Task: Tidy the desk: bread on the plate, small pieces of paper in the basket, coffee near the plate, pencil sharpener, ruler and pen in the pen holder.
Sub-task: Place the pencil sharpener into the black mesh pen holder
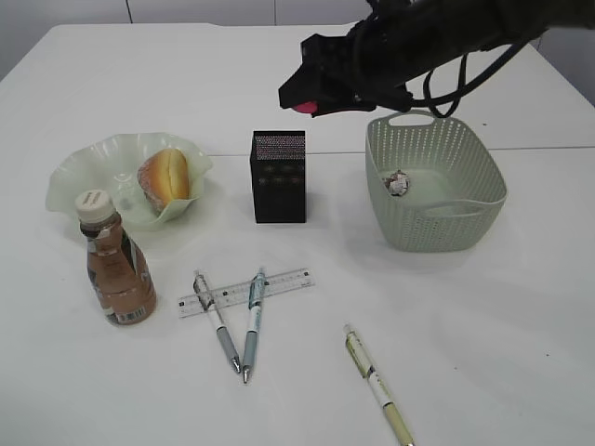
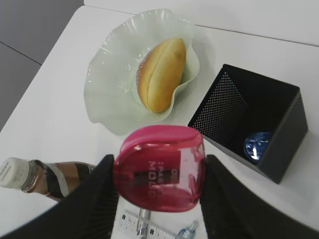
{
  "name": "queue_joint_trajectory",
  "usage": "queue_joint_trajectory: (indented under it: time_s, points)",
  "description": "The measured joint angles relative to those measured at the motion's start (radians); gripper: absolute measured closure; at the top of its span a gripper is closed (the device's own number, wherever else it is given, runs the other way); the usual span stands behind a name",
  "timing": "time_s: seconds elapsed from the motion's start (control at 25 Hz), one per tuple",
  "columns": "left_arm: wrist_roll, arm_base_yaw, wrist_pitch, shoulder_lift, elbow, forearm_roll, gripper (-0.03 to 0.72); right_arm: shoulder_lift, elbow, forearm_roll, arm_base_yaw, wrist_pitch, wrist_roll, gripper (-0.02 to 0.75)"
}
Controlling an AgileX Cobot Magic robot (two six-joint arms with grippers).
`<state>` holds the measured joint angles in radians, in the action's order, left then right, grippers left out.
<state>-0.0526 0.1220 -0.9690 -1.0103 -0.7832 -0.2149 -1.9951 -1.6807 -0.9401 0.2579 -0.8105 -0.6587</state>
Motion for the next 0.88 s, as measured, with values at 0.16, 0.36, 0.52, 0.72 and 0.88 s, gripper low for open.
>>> queue_joint_trajectory:
  time_s: [0.16,0.36,0.52,0.72,0.88]
  points:
    - [0.0,0.0,0.0,0.0,0.0,-0.002,0.246,-0.101,-0.077,-0.073,0.0,0.007,-0.053,0.389]
    - [0.0,0.0,0.0,0.0,0.0,-0.002,0.25,-0.207,-0.186,-0.097,0.0,0.02,-0.063,0.389]
    - [0.0,0.0,0.0,0.0,0.0,-0.002,0.265,-0.269,-0.247,-0.118,0.0,0.025,-0.065,0.389]
    - [0.0,0.0,0.006,0.0,0.0,-0.002,0.271,-0.312,-0.258,-0.142,0.0,0.031,-0.068,0.389]
    - [0.0,0.0,0.022,0.0,0.0,-0.002,0.272,-0.319,-0.258,-0.14,0.0,0.033,-0.068,0.389]
